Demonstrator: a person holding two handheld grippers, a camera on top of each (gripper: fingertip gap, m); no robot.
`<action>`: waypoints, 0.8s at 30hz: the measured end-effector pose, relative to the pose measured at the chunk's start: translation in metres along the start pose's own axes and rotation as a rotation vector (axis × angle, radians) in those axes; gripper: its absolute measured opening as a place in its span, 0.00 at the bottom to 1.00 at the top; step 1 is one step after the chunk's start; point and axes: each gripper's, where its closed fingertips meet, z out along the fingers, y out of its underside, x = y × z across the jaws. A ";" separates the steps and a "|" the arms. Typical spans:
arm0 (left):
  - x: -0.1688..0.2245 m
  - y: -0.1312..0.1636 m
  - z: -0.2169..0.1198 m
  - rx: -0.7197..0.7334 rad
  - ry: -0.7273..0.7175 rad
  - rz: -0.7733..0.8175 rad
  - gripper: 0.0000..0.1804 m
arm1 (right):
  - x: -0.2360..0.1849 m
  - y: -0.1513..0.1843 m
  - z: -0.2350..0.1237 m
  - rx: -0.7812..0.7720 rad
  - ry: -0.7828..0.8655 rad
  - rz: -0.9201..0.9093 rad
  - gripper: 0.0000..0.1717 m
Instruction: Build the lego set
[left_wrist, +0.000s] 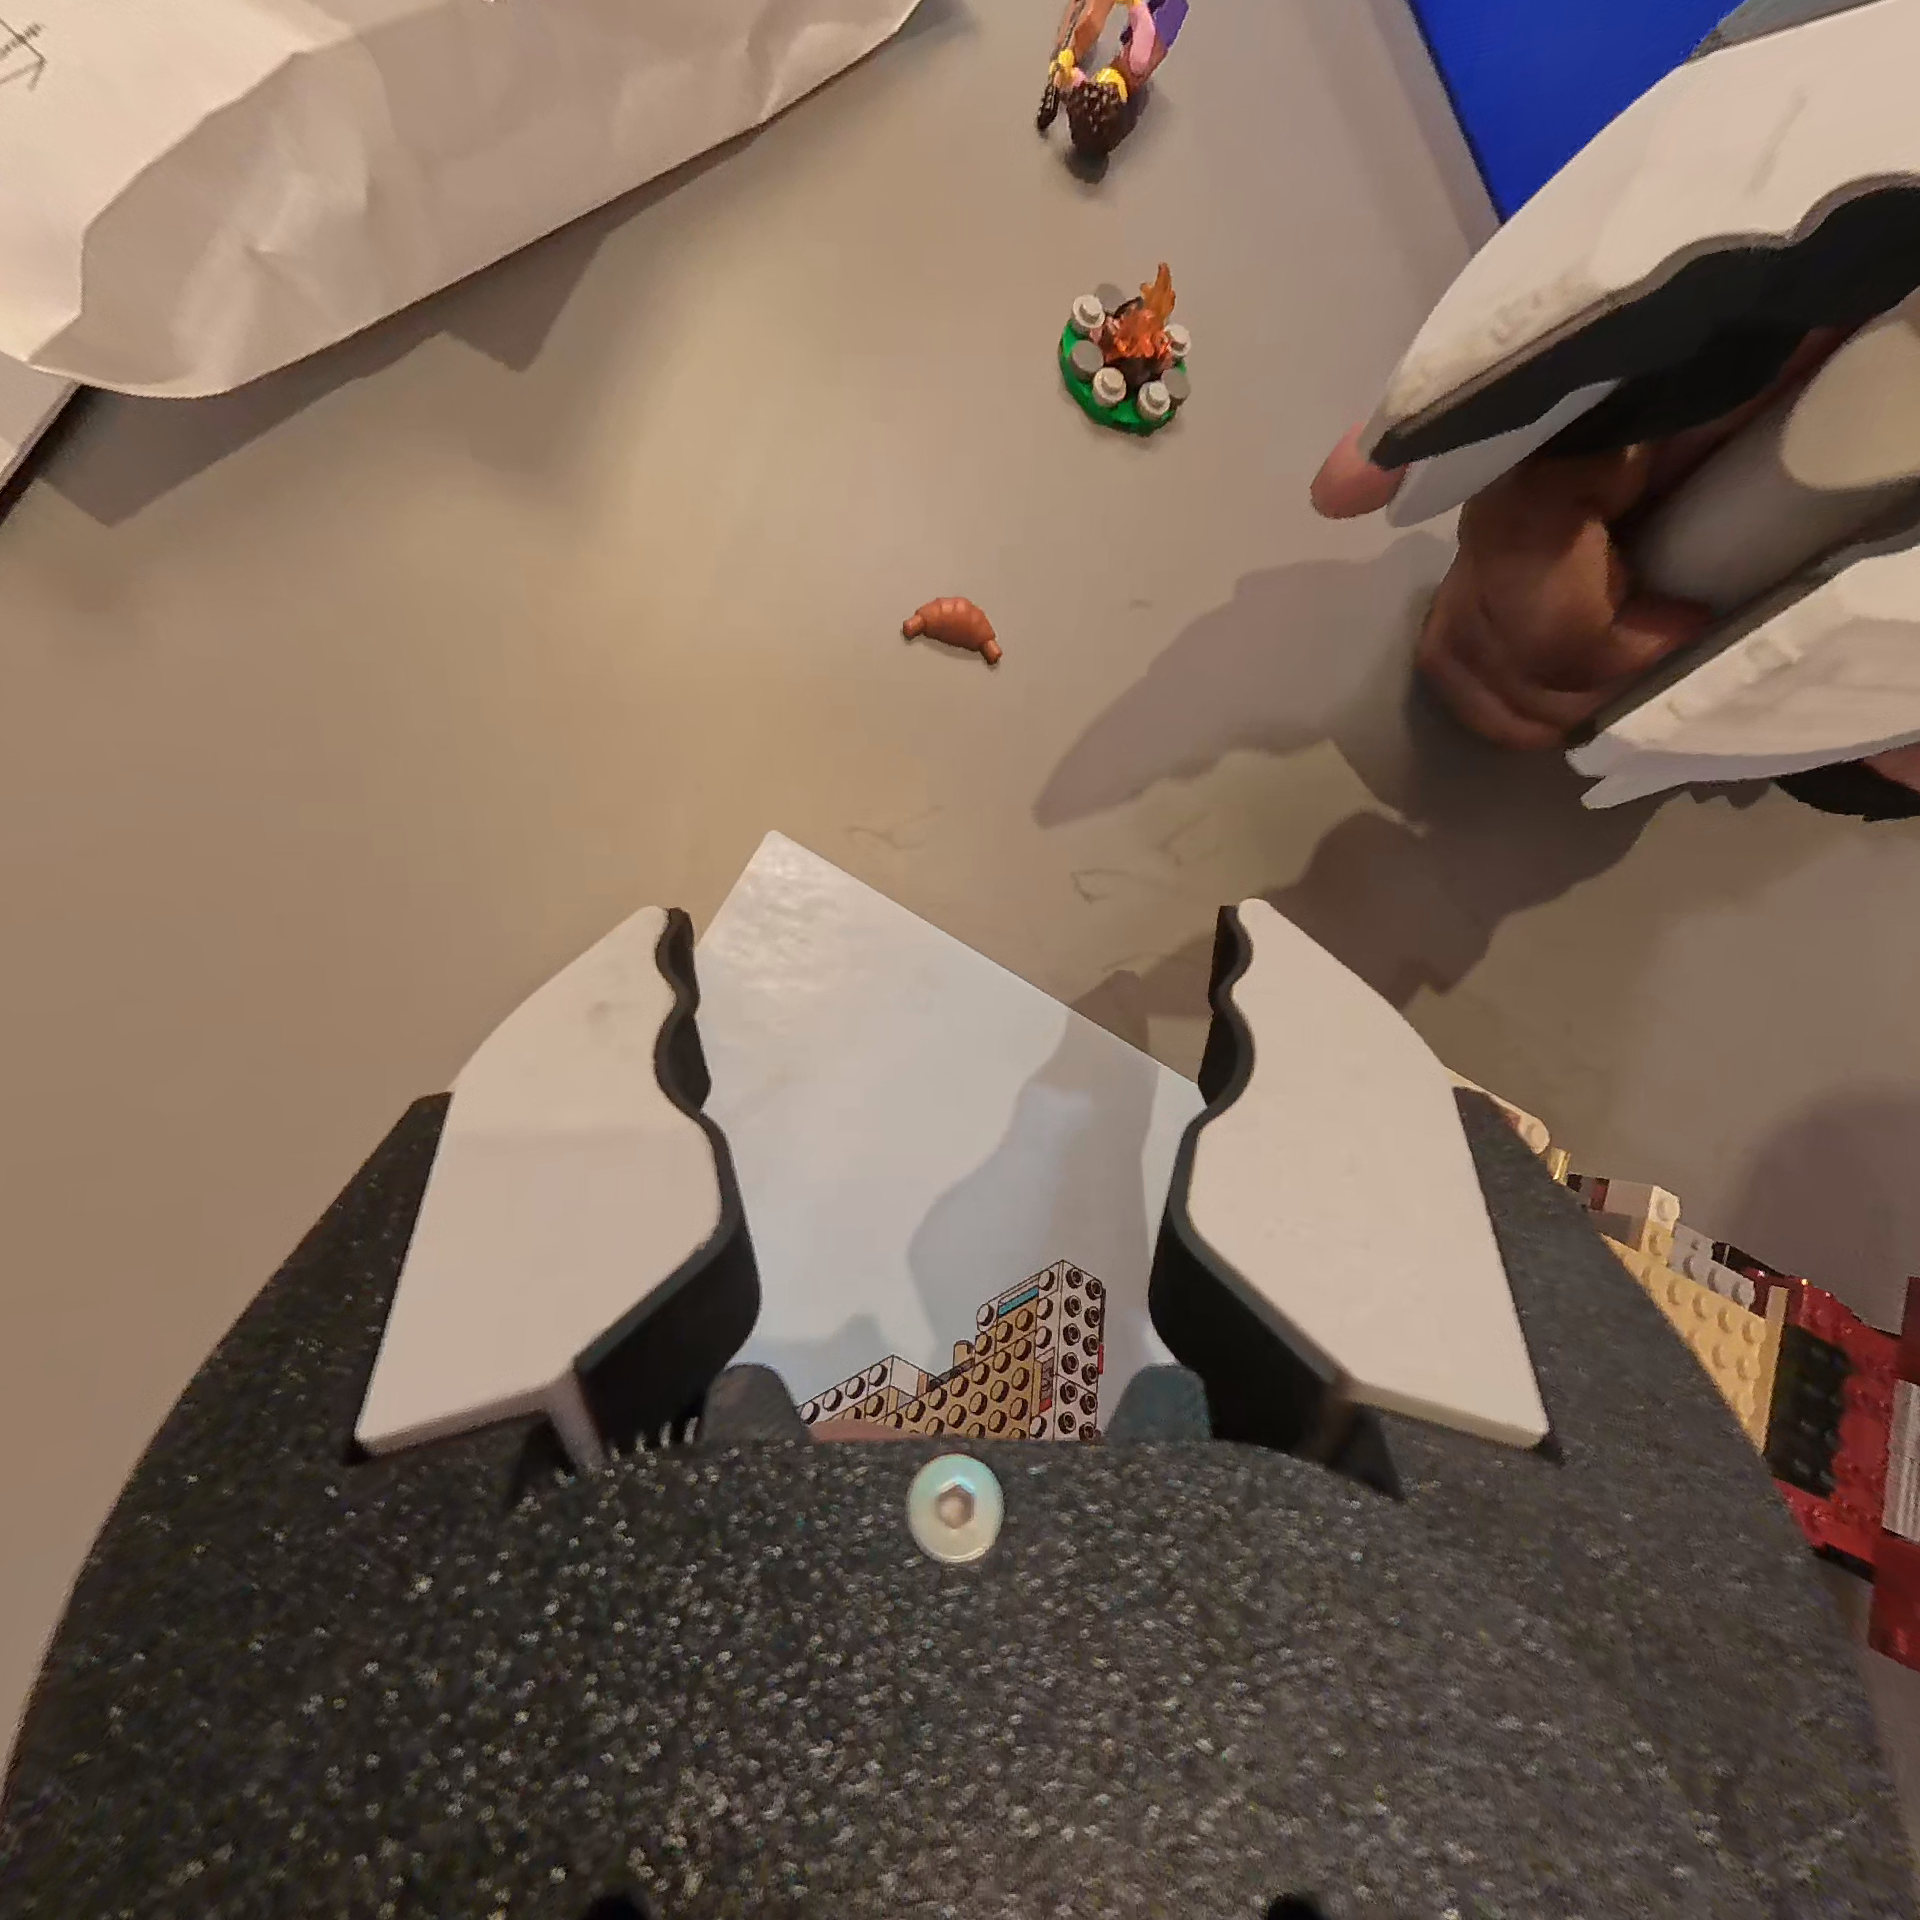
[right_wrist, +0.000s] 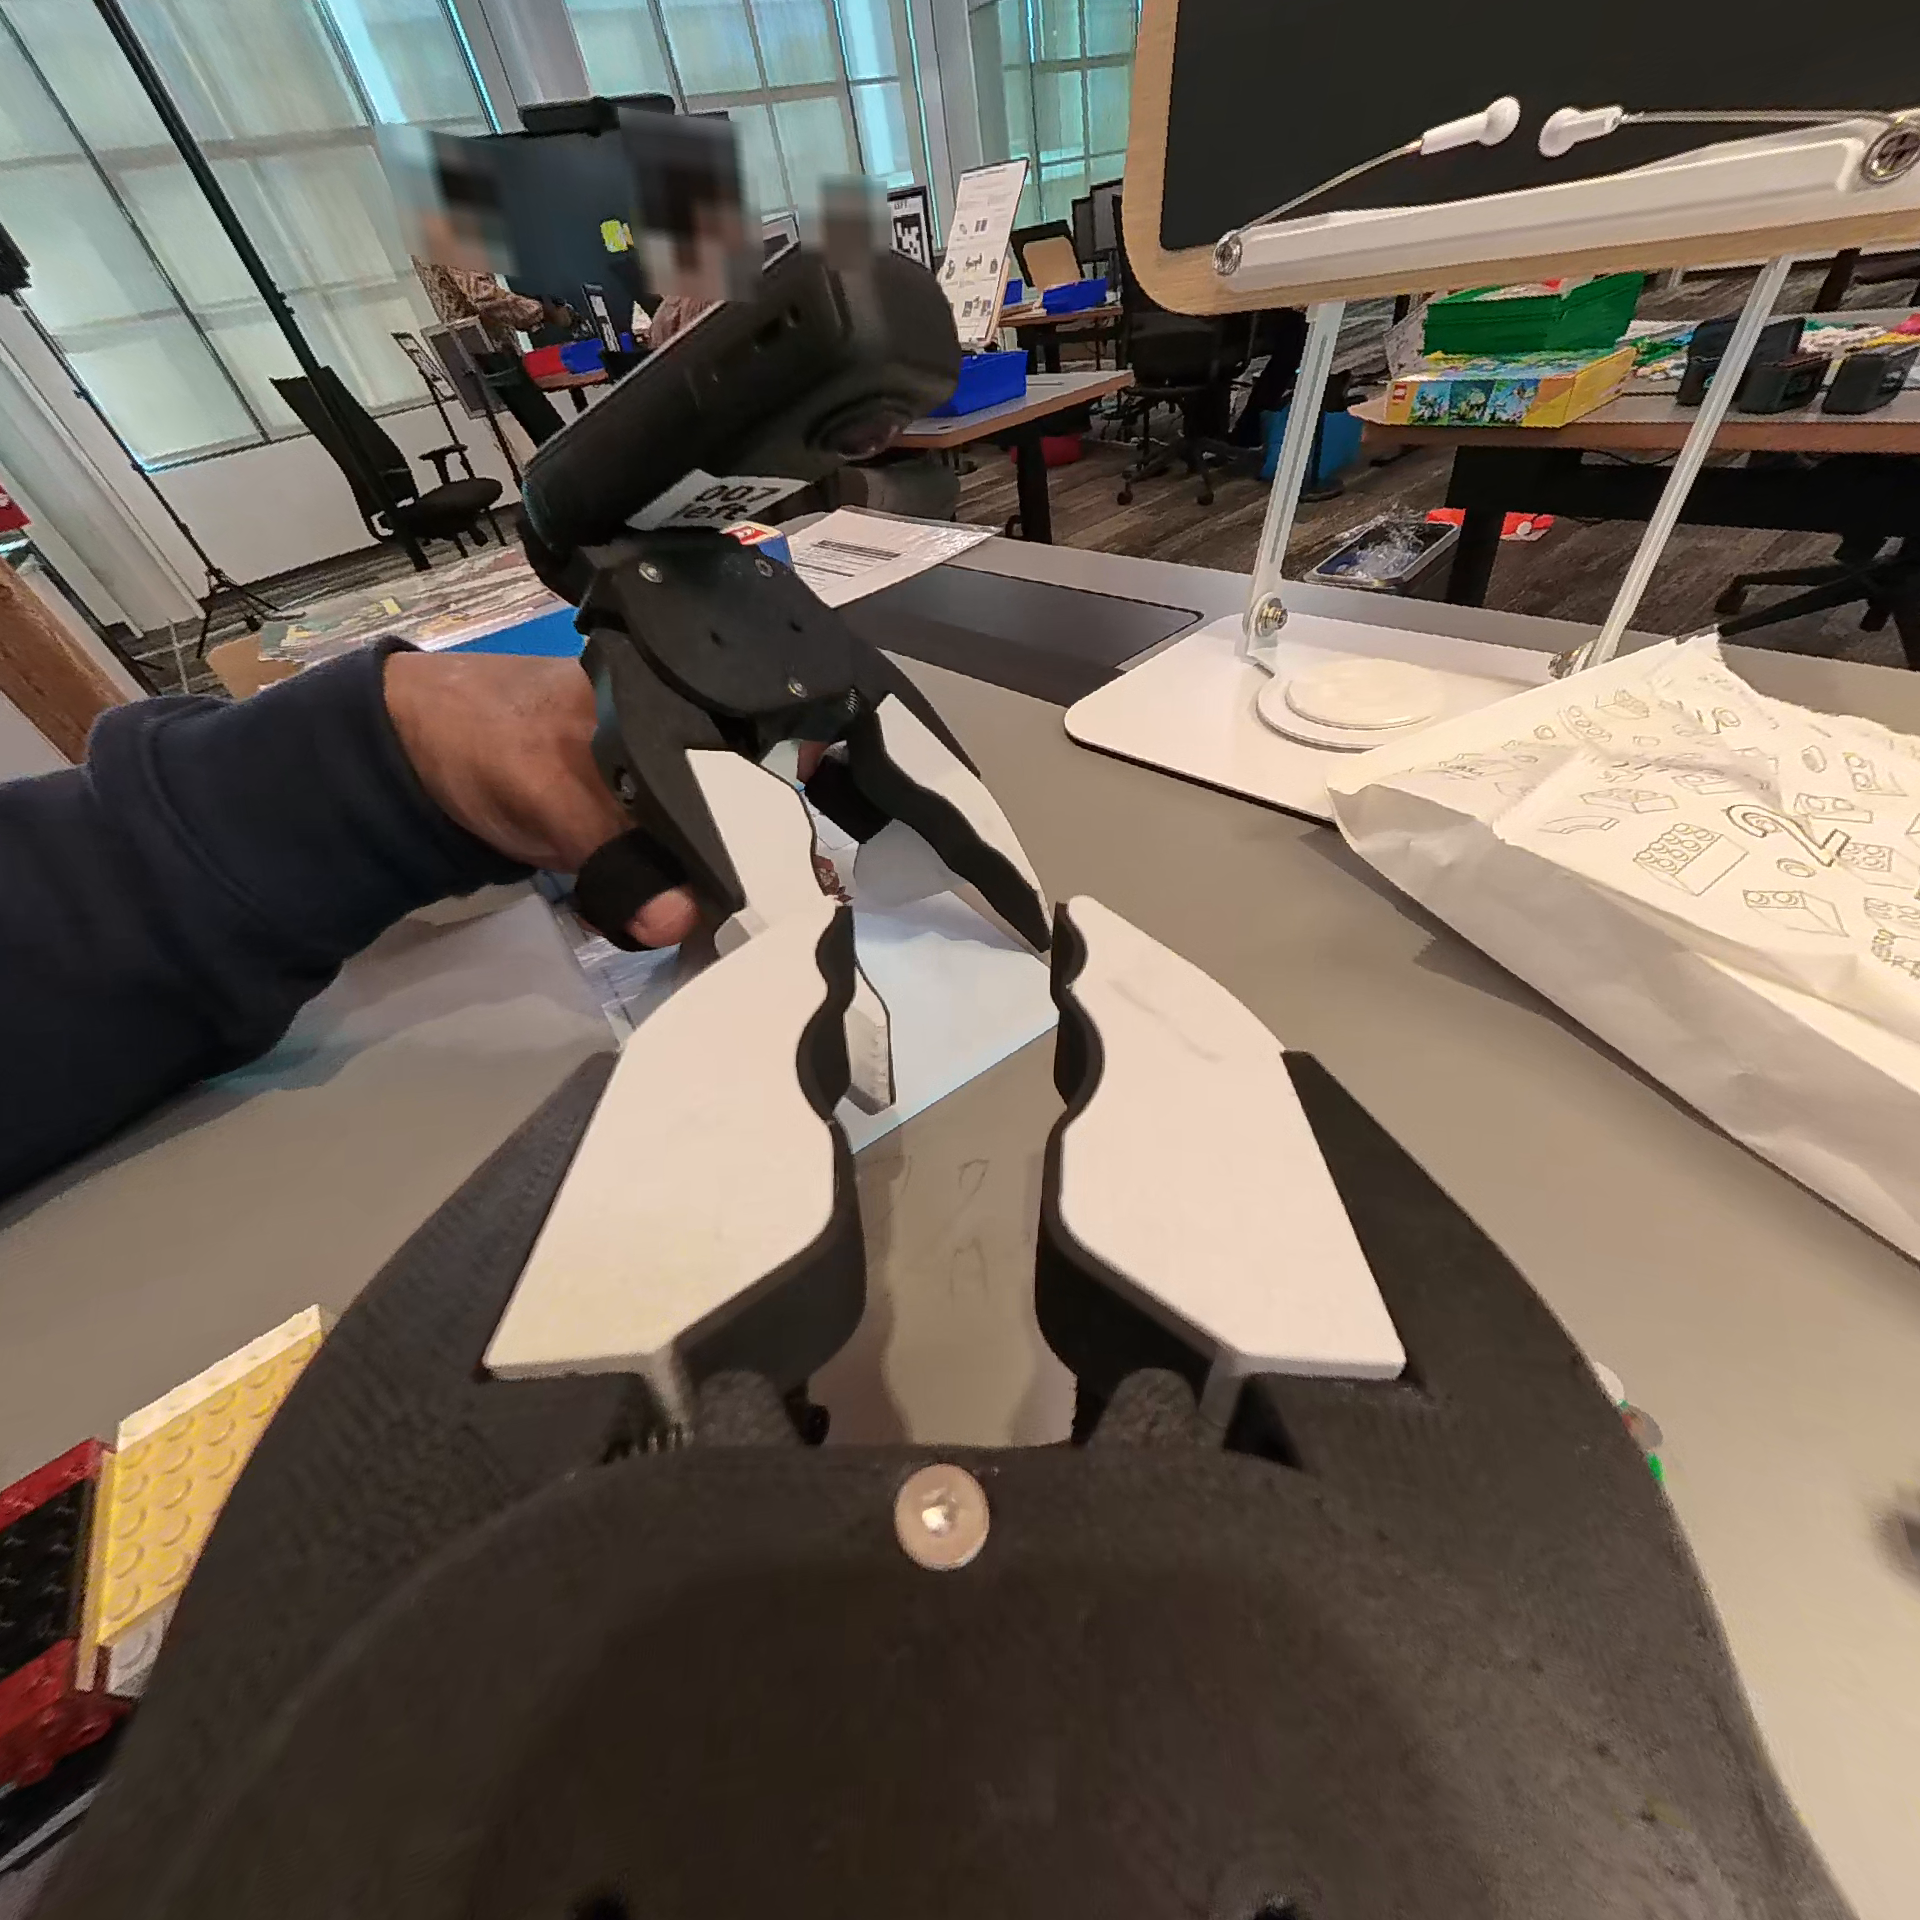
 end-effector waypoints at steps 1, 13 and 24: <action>0.000 0.000 0.000 -0.001 0.000 0.000 0.52 | 0.000 0.000 0.000 -0.001 -0.001 0.001 0.21; 0.001 0.002 0.002 -0.013 -0.003 0.007 0.52 | 0.000 0.001 0.000 -0.005 -0.004 0.008 0.21; 0.001 0.000 -0.005 -0.010 -0.010 0.025 0.50 | 0.003 0.004 0.002 -0.029 0.003 0.029 0.19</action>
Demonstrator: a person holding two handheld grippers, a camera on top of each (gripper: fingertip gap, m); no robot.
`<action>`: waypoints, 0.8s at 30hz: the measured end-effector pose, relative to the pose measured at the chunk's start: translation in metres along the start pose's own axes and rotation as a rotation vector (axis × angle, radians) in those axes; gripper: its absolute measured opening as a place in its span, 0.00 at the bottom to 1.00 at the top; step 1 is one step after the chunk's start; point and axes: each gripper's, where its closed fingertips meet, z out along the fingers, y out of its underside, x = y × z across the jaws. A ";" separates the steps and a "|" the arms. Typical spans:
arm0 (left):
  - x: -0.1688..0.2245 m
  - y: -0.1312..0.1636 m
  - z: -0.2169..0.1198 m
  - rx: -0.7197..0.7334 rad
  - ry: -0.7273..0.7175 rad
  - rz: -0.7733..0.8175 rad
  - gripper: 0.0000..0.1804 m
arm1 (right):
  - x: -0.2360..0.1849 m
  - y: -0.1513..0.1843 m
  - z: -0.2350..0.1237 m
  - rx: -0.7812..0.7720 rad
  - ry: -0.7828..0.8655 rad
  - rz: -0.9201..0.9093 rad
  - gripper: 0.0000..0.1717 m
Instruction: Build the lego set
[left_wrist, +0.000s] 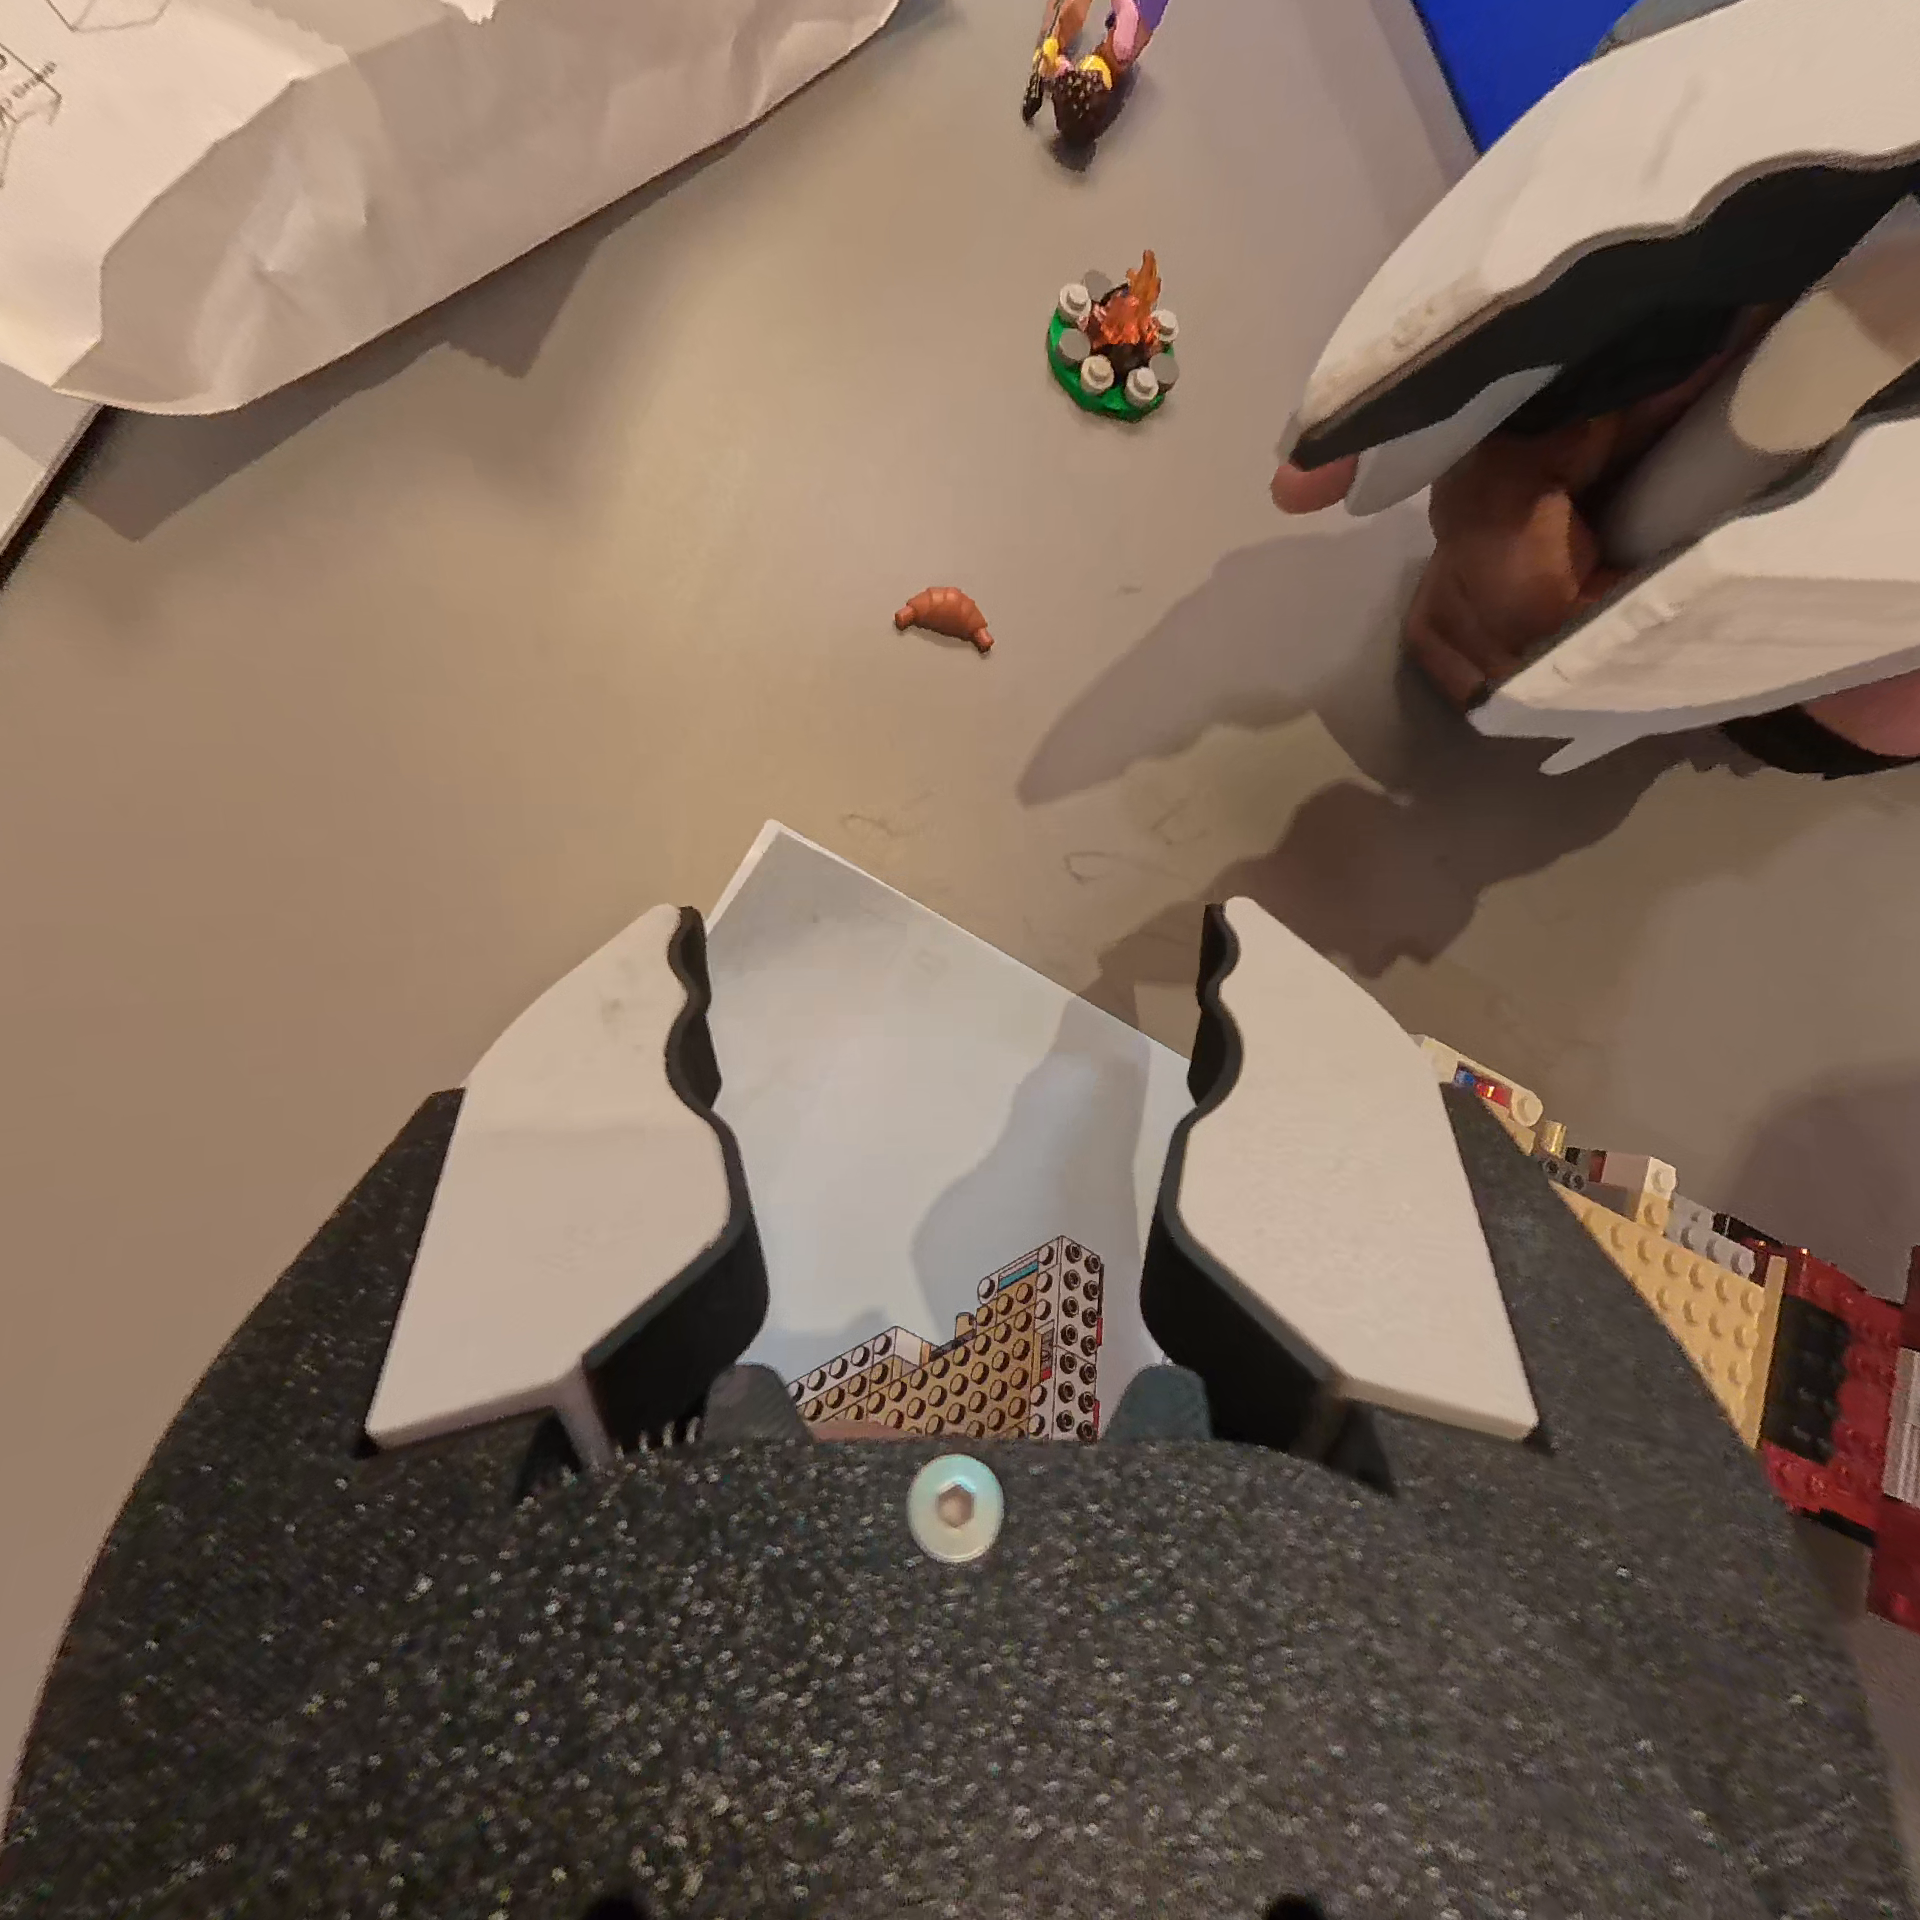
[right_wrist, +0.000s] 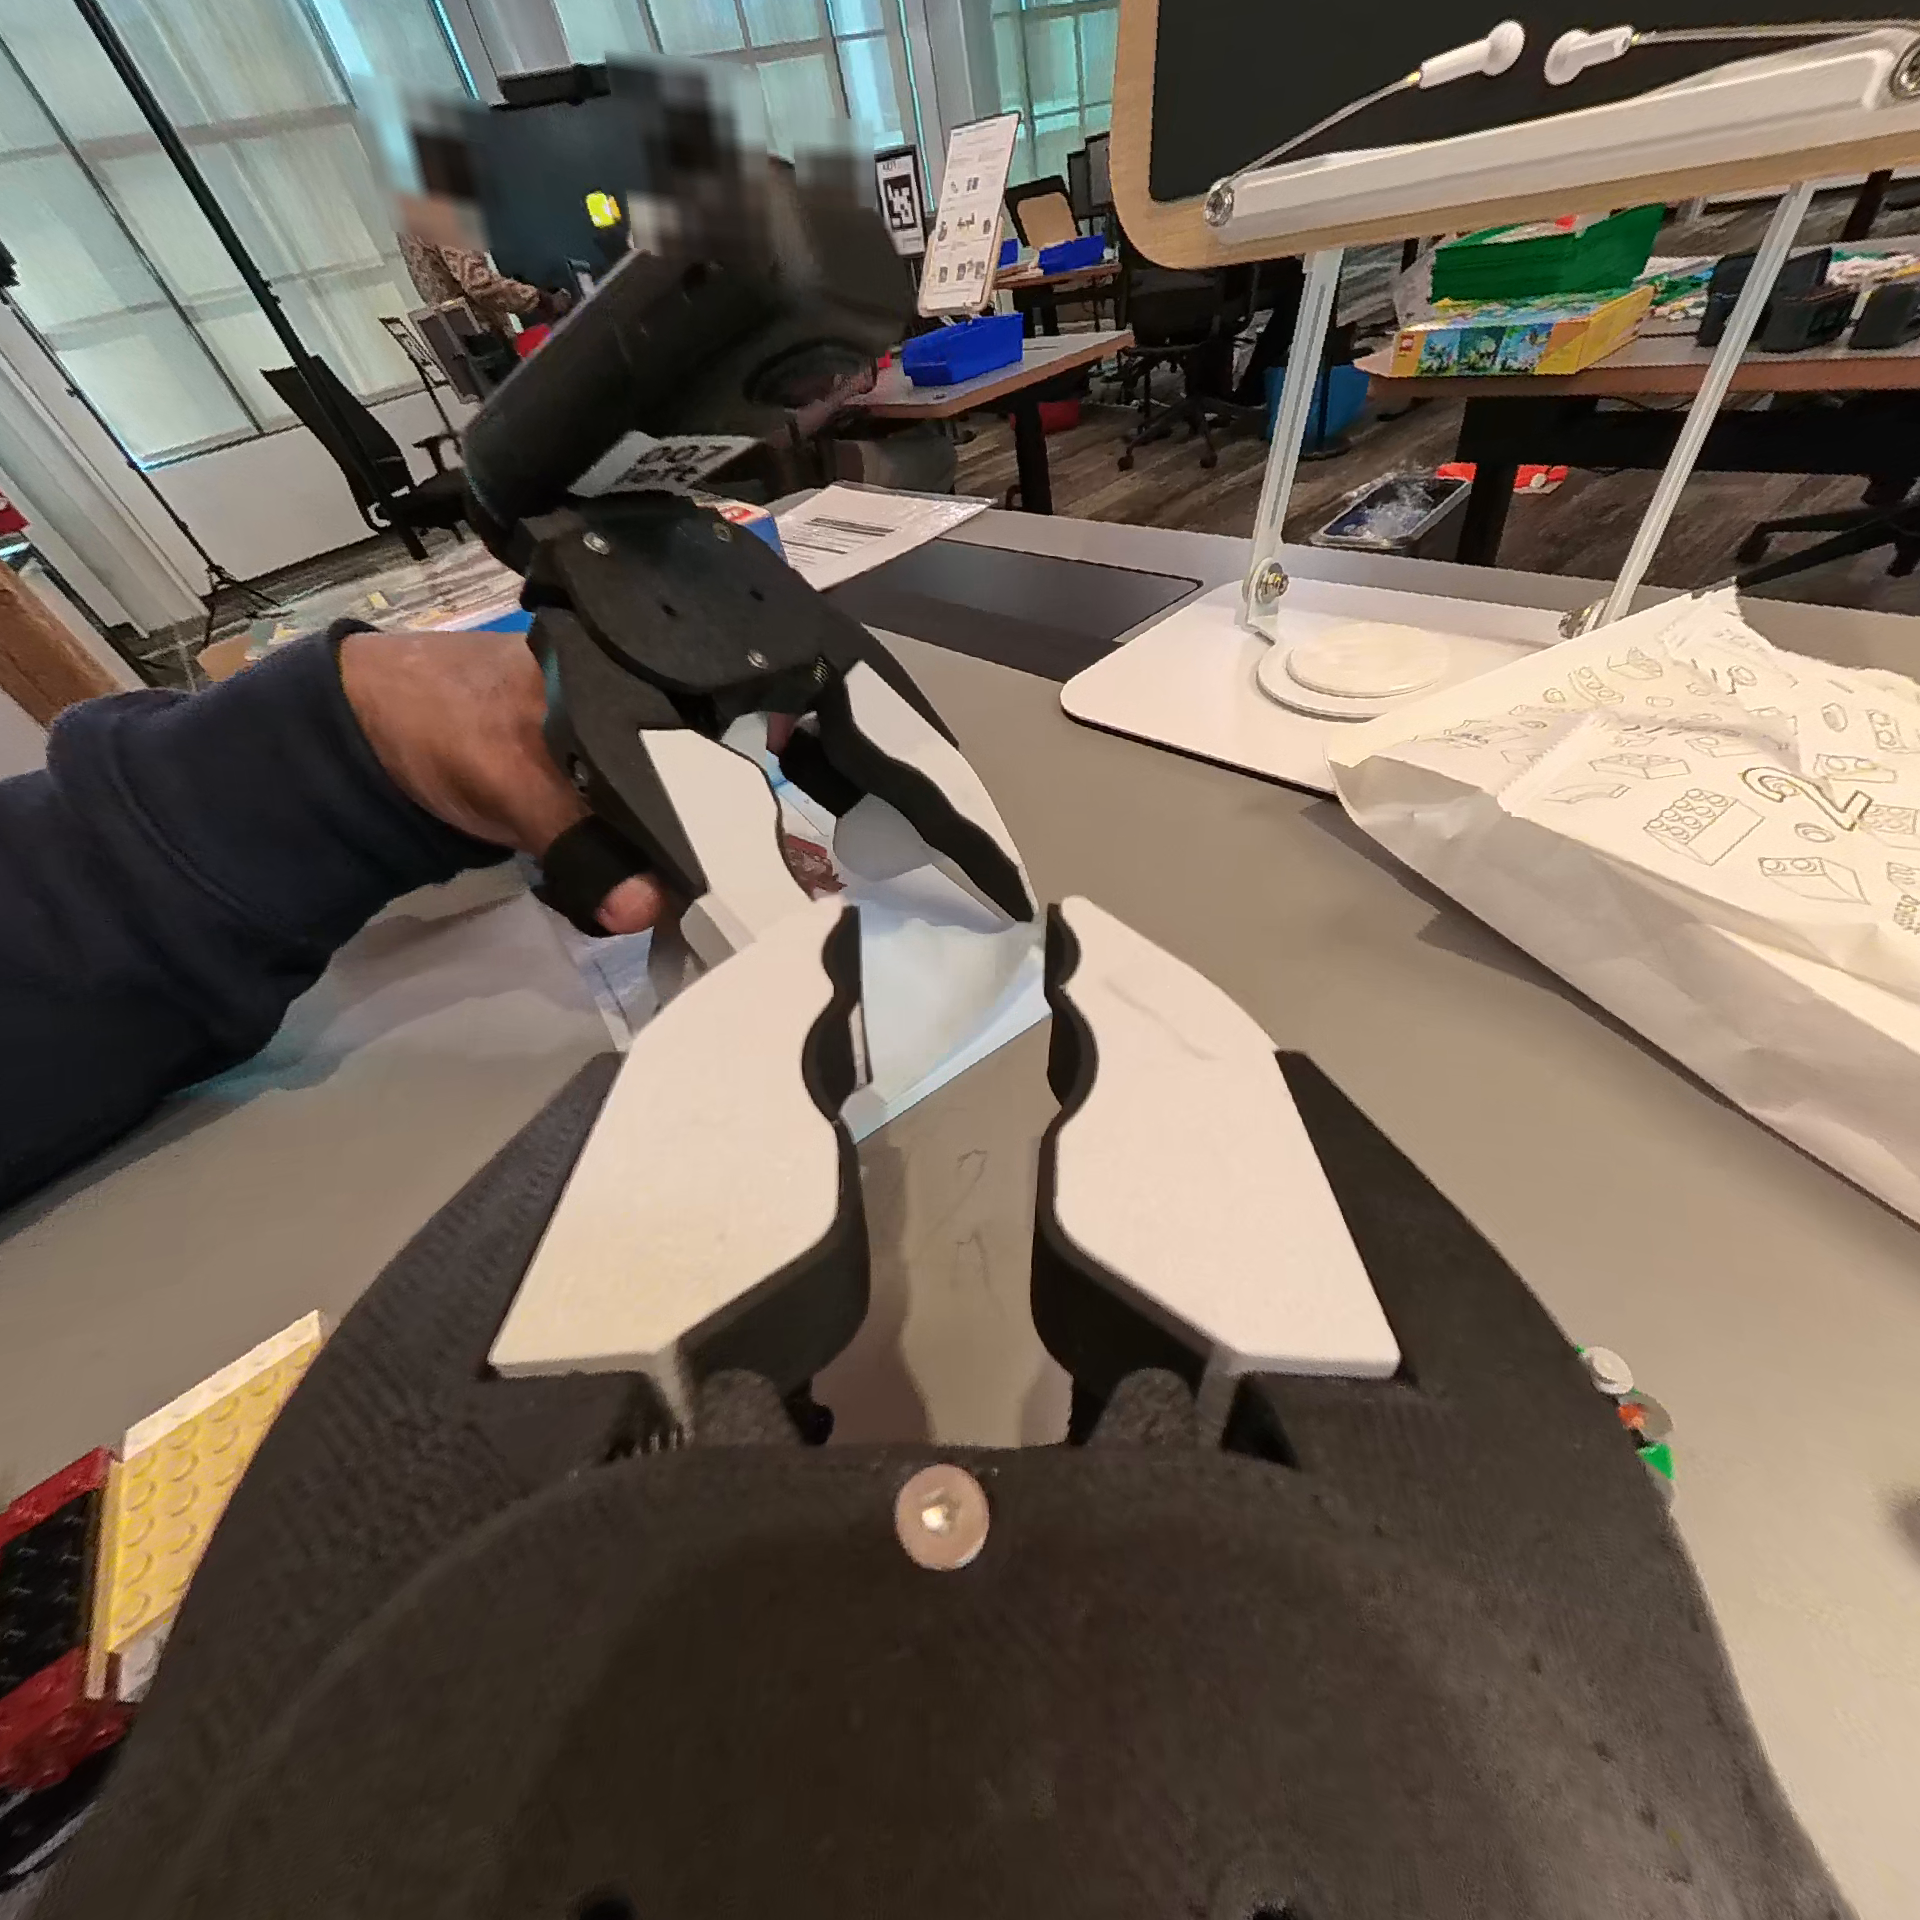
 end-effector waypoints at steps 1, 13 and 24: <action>0.000 0.000 -0.001 0.000 -0.002 0.001 0.50 | 0.001 0.001 0.001 -0.011 0.006 0.003 0.19; 0.000 0.003 -0.013 -0.002 0.010 0.026 0.46 | 0.018 0.041 0.044 -0.365 0.182 -0.342 0.13; 0.003 0.005 -0.023 0.014 0.040 0.039 0.46 | 0.022 0.060 0.067 -0.524 0.102 -0.291 0.11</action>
